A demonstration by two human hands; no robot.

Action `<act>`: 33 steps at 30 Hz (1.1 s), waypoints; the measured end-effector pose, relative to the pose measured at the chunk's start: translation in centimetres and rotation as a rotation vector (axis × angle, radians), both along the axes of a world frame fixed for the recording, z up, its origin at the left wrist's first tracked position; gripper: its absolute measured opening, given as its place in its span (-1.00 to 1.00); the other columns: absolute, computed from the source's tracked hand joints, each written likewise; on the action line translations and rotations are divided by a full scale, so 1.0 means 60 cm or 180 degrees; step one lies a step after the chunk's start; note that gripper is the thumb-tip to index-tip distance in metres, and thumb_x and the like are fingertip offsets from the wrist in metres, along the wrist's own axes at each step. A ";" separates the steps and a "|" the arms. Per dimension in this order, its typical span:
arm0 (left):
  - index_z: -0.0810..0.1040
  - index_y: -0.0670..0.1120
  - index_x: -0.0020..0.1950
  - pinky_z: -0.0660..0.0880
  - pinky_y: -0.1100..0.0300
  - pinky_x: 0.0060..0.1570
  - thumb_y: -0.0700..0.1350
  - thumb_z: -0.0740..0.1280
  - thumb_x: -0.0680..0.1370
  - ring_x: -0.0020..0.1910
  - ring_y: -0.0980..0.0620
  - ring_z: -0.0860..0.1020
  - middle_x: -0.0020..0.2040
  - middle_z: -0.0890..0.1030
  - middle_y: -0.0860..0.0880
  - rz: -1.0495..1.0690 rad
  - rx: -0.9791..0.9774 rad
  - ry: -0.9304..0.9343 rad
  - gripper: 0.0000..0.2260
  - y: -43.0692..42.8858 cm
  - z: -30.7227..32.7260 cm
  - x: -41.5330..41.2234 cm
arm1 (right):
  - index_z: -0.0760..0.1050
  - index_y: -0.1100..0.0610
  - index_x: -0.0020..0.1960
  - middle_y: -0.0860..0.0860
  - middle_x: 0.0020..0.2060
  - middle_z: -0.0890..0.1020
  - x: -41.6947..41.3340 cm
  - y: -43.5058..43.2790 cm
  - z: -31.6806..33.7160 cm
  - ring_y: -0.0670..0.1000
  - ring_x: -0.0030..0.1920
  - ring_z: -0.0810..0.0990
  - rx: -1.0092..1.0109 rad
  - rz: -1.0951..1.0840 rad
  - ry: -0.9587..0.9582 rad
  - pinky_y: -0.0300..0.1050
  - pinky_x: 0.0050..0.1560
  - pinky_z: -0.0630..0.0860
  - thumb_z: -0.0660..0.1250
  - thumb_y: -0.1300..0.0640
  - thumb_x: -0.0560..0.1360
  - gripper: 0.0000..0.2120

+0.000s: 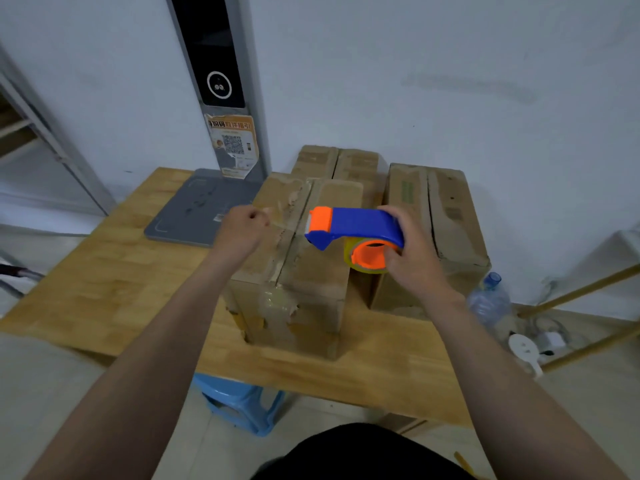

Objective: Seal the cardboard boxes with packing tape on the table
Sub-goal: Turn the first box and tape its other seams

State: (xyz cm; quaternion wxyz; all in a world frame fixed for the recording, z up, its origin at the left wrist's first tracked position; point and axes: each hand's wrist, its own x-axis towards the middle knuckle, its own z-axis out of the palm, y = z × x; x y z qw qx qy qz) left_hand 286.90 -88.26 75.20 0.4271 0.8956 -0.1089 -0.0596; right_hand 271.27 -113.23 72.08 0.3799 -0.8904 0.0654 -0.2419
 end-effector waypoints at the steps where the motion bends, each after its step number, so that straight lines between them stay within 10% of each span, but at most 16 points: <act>1: 0.47 -0.10 -0.25 0.34 0.08 -0.30 0.01 0.20 0.71 -0.34 0.00 0.42 -0.33 0.46 -0.04 0.0074 0.0017 -0.0054 -0.63 0.022 -0.007 0.013 | 0.36 -0.02 0.41 -0.07 0.28 0.45 -0.003 -0.007 -0.003 -0.01 0.29 0.44 -0.0069 -0.0022 0.0013 0.08 0.32 0.44 0.30 0.42 0.37 -0.32; 6: 0.28 -0.09 -0.30 0.18 0.04 -0.35 -0.04 0.15 0.73 -0.37 0.00 0.33 -0.36 0.39 -0.13 -0.0130 0.0372 -0.0447 -0.60 0.097 -0.042 0.031 | 0.34 -0.08 0.46 -0.03 0.24 0.39 -0.012 0.010 -0.006 0.02 0.22 0.45 -0.0426 0.0068 0.0062 0.02 0.20 0.47 0.30 0.40 0.38 -0.27; 7: 0.28 -0.10 -0.31 0.15 0.05 -0.35 -0.03 0.15 0.73 -0.39 0.01 0.33 0.00 0.48 -0.22 -0.0151 0.0337 -0.0507 -0.59 0.104 -0.048 0.032 | 0.35 -0.07 0.47 -0.02 0.20 0.38 -0.010 0.021 -0.006 0.01 0.17 0.45 -0.0471 0.0076 0.0032 -0.01 0.16 0.48 0.30 0.40 0.38 -0.28; 8: 0.28 -0.10 -0.31 0.14 0.05 -0.33 -0.02 0.14 0.73 -0.40 -0.01 0.33 -0.27 0.19 0.11 -0.0174 0.0306 -0.0516 -0.58 0.111 -0.050 0.032 | 0.36 -0.08 0.47 -0.03 0.15 0.37 -0.007 0.031 -0.006 -0.01 0.12 0.44 -0.0483 0.0080 0.0021 -0.04 0.12 0.48 0.29 0.40 0.39 -0.28; 9: 0.28 -0.10 -0.31 0.14 0.05 -0.32 0.01 0.14 0.74 -0.40 -0.03 0.33 -0.40 0.34 -0.11 -0.0197 0.0289 -0.0521 -0.57 0.121 -0.058 0.038 | 0.37 -0.08 0.47 -0.04 0.12 0.36 -0.004 0.040 -0.007 -0.02 0.08 0.43 -0.0487 0.0081 0.0018 -0.05 0.09 0.49 0.28 0.39 0.40 -0.29; 16: 0.44 -0.14 -0.22 0.31 0.01 -0.32 0.08 0.17 0.71 -0.31 -0.08 0.47 -0.34 0.47 -0.06 0.0068 0.0369 -0.0686 -0.59 0.202 -0.122 0.061 | 0.41 -0.05 0.47 0.00 0.09 0.38 0.019 0.113 -0.016 0.01 -0.03 0.45 -0.0945 0.0194 -0.0108 0.01 -0.15 0.55 0.34 0.37 0.42 -0.33; 22: 0.39 0.01 -0.25 0.33 0.05 -0.32 0.05 0.17 0.72 -0.29 -0.01 0.48 -0.31 0.51 -0.01 0.0136 0.0436 -0.0720 -0.65 0.239 -0.157 0.068 | 0.34 -0.09 0.52 0.01 0.14 0.36 0.015 0.153 -0.034 -0.07 -0.11 0.39 -0.1438 0.0120 -0.0012 -0.32 -0.31 0.33 0.37 0.27 0.47 -0.33; 27: 0.41 -0.06 -0.22 0.37 0.00 -0.30 0.08 0.15 0.72 -0.29 -0.11 0.50 -0.32 0.51 -0.05 0.0141 0.0343 -0.0535 -0.63 0.275 -0.192 0.089 | 0.40 -0.03 0.50 0.12 0.12 0.43 -0.024 0.137 -0.048 0.02 -0.09 0.47 -0.1557 -0.0189 -0.0116 -0.11 -0.29 0.49 0.30 0.02 0.54 -0.48; 33: 0.41 -0.09 -0.17 0.29 0.03 -0.39 0.06 0.12 0.74 -0.37 -0.07 0.47 -0.34 0.48 -0.04 -0.0050 0.0412 -0.0773 -0.65 0.263 -0.217 0.074 | 0.39 -0.04 0.49 0.16 0.15 0.44 -0.055 0.130 -0.077 0.09 0.01 0.50 -0.1639 -0.0469 -0.0118 0.03 -0.31 0.56 0.46 0.21 0.49 -0.39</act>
